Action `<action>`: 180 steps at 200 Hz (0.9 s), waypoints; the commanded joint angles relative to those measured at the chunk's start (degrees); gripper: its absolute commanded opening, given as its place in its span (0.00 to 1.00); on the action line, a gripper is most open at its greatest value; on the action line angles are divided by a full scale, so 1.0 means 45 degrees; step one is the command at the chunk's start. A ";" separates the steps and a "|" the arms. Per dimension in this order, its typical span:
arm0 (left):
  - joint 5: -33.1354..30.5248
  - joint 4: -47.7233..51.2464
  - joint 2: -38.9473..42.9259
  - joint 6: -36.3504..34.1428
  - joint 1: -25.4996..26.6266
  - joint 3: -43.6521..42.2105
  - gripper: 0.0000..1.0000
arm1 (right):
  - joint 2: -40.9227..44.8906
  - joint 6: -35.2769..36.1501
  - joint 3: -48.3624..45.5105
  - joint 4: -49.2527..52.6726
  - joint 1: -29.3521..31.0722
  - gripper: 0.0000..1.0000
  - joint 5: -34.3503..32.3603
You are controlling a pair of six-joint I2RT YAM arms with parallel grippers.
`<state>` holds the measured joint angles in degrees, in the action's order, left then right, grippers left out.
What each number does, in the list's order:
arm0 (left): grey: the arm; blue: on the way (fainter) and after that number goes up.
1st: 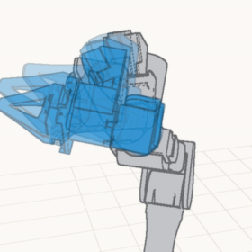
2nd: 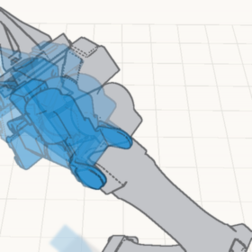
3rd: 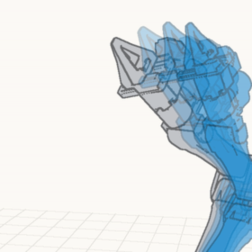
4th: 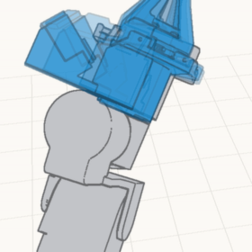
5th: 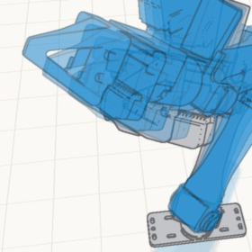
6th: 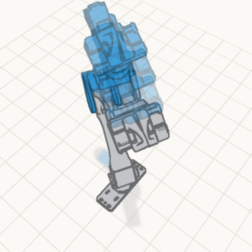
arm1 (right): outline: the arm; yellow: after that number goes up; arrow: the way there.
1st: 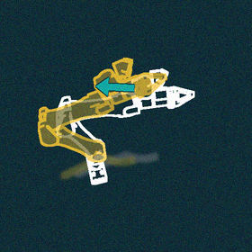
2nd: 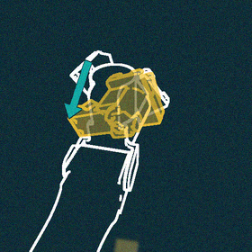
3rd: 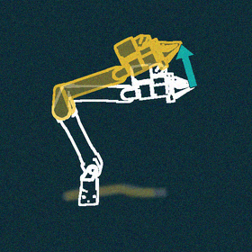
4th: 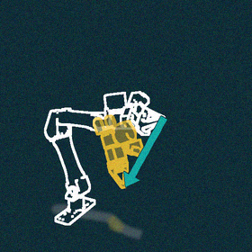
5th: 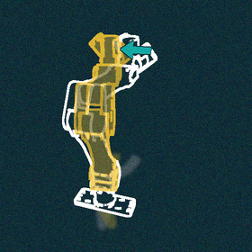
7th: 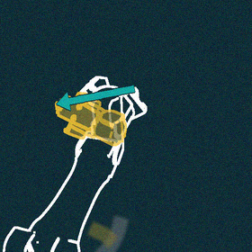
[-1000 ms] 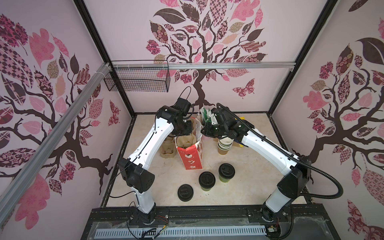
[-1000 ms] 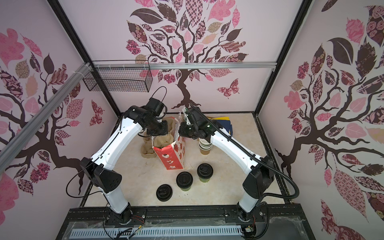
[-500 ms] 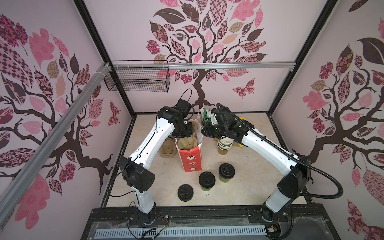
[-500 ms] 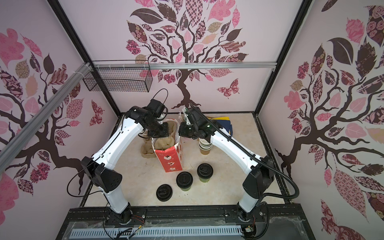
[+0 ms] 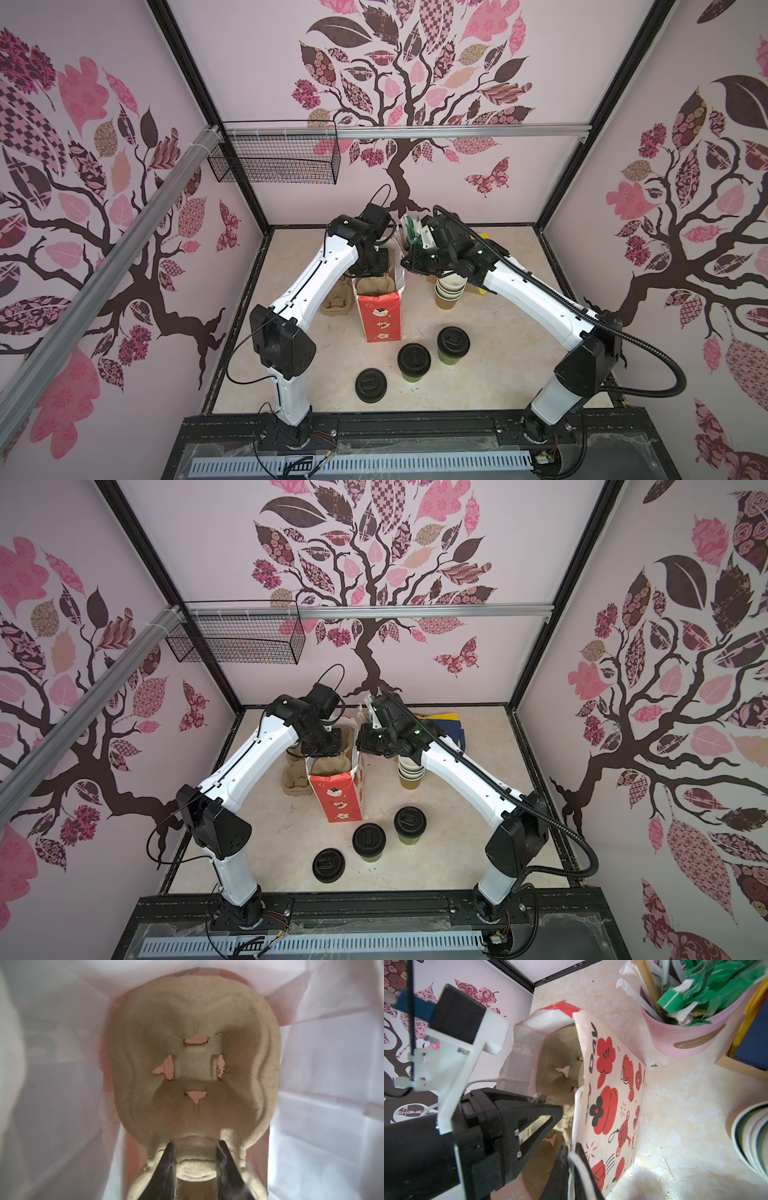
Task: Pack the takeout coffee
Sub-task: 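Lower the beige pulp carrier into the bag opening with the left gripper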
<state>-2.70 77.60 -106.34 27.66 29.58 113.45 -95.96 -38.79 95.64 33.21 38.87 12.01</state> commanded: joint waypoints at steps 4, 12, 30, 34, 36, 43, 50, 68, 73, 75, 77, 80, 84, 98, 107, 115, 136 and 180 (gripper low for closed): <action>-0.0289 -0.0725 -0.0158 0.0350 0.0183 -0.1024 0.19 | 0.0253 -0.0008 0.0298 -0.0071 0.0012 0.11 0.0031; -0.0307 -0.0833 -0.0137 0.0383 0.0224 -0.1209 0.19 | 0.0251 -0.0012 0.0310 -0.0044 0.0003 0.11 0.0026; -0.0317 -0.1102 -0.0088 0.0494 0.0253 -0.1605 0.19 | 0.0246 -0.0008 0.0303 -0.0045 -0.0002 0.11 -0.0008; -0.0321 -0.1193 -0.0065 0.0523 0.0258 -0.1681 0.19 | 0.0231 -0.0006 0.0271 -0.0046 0.0000 0.11 -0.0012; -0.0333 -0.1235 -0.0061 0.0531 0.0246 -0.1721 0.19 | 0.0221 -0.0022 0.0266 -0.0054 0.0006 0.11 -0.0013; -0.0337 -0.1414 -0.0032 0.0573 0.0255 -0.1904 0.19 | 0.0231 -0.0017 0.0253 -0.0056 -0.0004 0.11 -0.0013; -0.0325 -0.1560 -0.0026 0.0637 0.0247 -0.2064 0.19 | 0.0212 -0.0024 0.0282 -0.0054 -0.0001 0.11 -0.0013; -0.0281 -0.1827 -0.0076 0.0762 0.0242 -0.2366 0.19 | 0.0212 -0.0019 0.0286 -0.0037 0.0004 0.11 -0.0013; -0.0269 -0.1913 -0.0097 0.0826 0.0244 -0.2422 0.20 | 0.0212 -0.0027 0.0288 -0.0056 0.0005 0.11 -0.0013; -0.0252 -0.1938 -0.0098 0.0846 0.0257 -0.2438 0.20 | 0.0212 -0.0032 0.0290 -0.0036 0.0002 0.11 -0.0003; -0.0253 -0.1958 -0.0113 0.0870 0.0246 -0.2472 0.19 | 0.0202 -0.0033 0.0291 -0.0051 0.0001 0.11 0.0004; -0.0244 -0.2009 -0.0112 0.0897 0.0243 -0.2508 0.20 | 0.0193 -0.0033 0.0308 -0.0031 -0.0002 0.11 0.0021; -0.0240 -0.2066 -0.0117 0.0948 0.0247 -0.2560 0.20 | 0.0192 -0.0032 0.0309 -0.0020 -0.0005 0.11 0.0036; -0.0210 -0.2323 -0.0155 0.1101 0.0245 -0.2803 0.20 | 0.0192 -0.0051 0.0312 -0.0021 0.0011 0.11 0.0046; -0.0210 -0.2482 -0.0168 0.1181 0.0251 -0.2970 0.20 | 0.0192 -0.0050 0.0315 -0.0008 0.0004 0.11 0.0046; -0.0214 -0.2640 -0.0176 0.1220 0.0254 -0.3116 0.20 | 0.0190 -0.0052 0.0293 -0.0015 0.0000 0.11 0.0046; -0.0248 -0.2771 -0.0305 0.1336 0.0244 -0.3328 0.21 | 0.0207 -0.0054 0.0292 -0.0005 0.0015 0.11 0.0046; -0.0312 -0.3100 -0.0503 0.1339 0.0263 -0.3744 0.21 | 0.0163 -0.0062 0.0310 -0.0023 0.0017 0.11 0.0065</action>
<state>-3.64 65.60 -106.98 33.17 30.52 98.24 -95.96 -38.81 95.64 33.21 38.87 12.03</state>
